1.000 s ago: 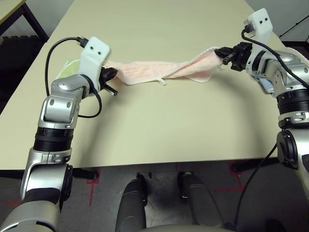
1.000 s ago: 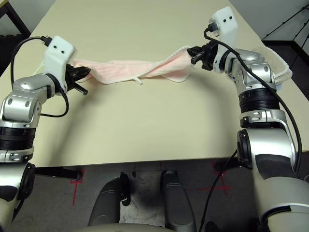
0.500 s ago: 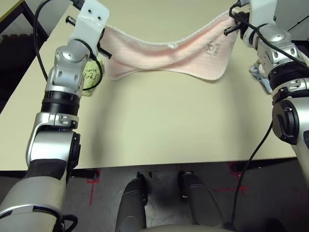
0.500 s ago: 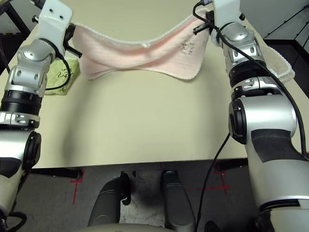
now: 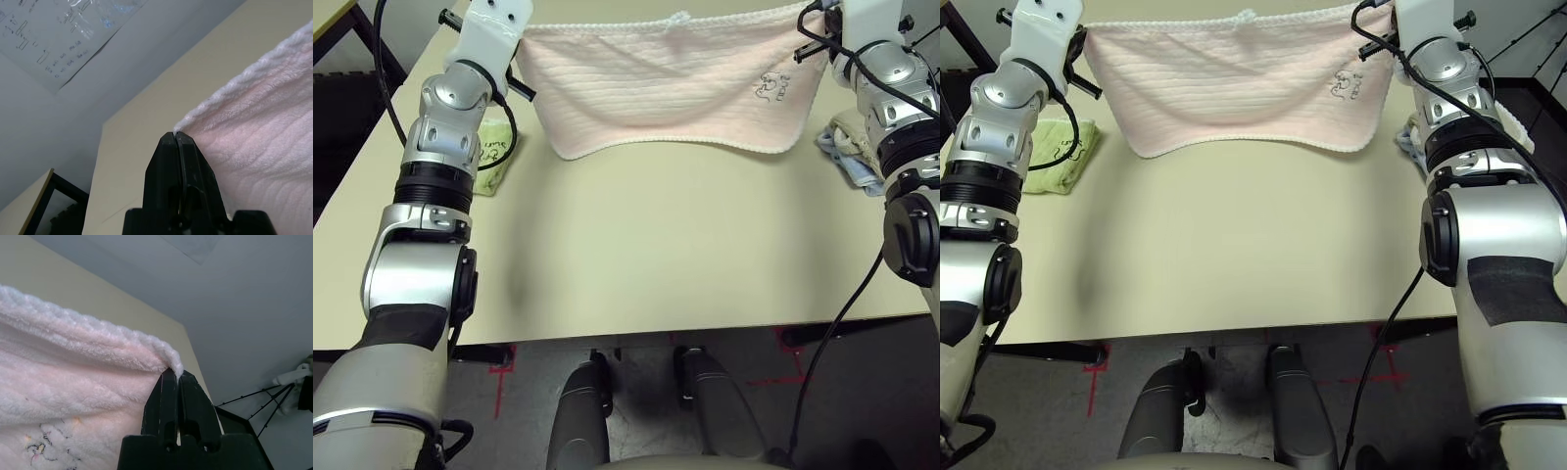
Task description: Fold the towel and set it aside.
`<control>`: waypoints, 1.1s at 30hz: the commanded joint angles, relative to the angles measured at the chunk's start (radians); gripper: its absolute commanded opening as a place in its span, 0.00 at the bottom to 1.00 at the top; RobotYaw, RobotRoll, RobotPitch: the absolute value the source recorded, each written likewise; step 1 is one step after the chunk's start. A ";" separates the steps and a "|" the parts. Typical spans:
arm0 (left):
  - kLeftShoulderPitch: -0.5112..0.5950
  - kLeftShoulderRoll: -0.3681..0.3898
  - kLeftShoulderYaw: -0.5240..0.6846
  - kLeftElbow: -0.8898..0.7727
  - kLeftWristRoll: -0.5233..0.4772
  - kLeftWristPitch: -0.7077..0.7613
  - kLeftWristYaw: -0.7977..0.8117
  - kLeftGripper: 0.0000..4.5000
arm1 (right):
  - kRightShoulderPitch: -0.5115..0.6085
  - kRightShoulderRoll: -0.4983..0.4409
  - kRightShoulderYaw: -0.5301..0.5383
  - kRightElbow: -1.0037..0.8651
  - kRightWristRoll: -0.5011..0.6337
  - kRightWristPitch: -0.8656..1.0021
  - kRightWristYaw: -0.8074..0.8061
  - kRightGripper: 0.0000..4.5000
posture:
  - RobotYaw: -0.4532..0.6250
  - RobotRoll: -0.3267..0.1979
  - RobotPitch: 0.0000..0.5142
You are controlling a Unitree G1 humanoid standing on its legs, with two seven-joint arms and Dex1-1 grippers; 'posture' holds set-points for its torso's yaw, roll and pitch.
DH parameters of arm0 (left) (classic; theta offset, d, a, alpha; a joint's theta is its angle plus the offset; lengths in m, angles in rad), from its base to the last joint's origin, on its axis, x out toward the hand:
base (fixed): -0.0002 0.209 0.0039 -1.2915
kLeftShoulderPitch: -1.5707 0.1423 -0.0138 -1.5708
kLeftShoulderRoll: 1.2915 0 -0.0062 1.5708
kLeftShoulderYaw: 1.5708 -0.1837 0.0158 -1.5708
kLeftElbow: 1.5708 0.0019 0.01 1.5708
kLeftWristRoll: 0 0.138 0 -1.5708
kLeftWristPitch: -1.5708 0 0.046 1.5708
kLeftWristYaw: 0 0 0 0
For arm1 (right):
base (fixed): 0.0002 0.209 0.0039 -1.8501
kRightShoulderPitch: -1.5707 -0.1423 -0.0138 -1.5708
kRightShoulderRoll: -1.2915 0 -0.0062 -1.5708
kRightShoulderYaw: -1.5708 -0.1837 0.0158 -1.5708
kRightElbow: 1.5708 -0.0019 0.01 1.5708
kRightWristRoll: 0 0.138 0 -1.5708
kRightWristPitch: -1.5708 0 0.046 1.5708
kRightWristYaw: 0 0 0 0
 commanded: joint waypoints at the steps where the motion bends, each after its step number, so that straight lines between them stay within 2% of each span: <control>1: 0.009 0.013 0.000 -0.005 0.012 0.004 -0.003 0.01 | 0.011 -0.013 -0.006 0.010 0.003 -0.009 0.040 0.00 | 0.28 0.62 0.37; 4: 0.063 0.023 0.007 -0.068 0.004 0.036 -0.018 0.01 | 0.042 -0.009 -0.004 0.003 0.006 -0.009 0.087 0.00 | 0.28 0.62 0.39; 9: 0.209 0.050 0.030 -0.293 -0.014 0.165 -0.073 0.01 | 0.088 -0.024 -0.013 -0.020 0.025 0.002 0.179 0.00 | 0.29 0.62 0.41; 13: 0.332 0.086 0.070 -0.524 -0.052 0.345 -0.149 0.01 | 0.113 -0.057 -0.021 -0.055 0.055 0.033 0.328 0.00 | 0.29 0.62 0.42; 16: 0.435 0.130 0.105 -0.707 -0.111 0.525 -0.243 0.01 | 0.136 -0.096 -0.022 -0.107 0.087 0.075 0.495 0.00 | 0.30 0.62 0.43; 21: 0.552 0.216 0.132 -0.914 -0.229 0.755 -0.406 0.01 | 0.169 -0.150 -0.012 -0.219 0.139 0.171 0.735 0.00 | 0.30 0.62 0.43; 27: 0.598 0.295 0.156 -1.002 -0.324 0.846 -0.496 0.01 | 0.222 -0.197 0.010 -0.349 0.185 0.280 0.978 0.00 | 0.30 0.62 0.43; 31: 0.654 0.365 0.177 -1.058 -0.389 0.855 -0.578 0.01 | 0.306 -0.260 0.057 -0.521 0.238 0.411 1.258 0.00 | 0.31 0.62 0.43; 33: 0.670 0.384 0.184 -1.072 -0.410 0.857 -0.594 0.01 | 0.343 -0.288 0.076 -0.592 0.255 0.460 1.337 0.00 | 0.31 0.62 0.43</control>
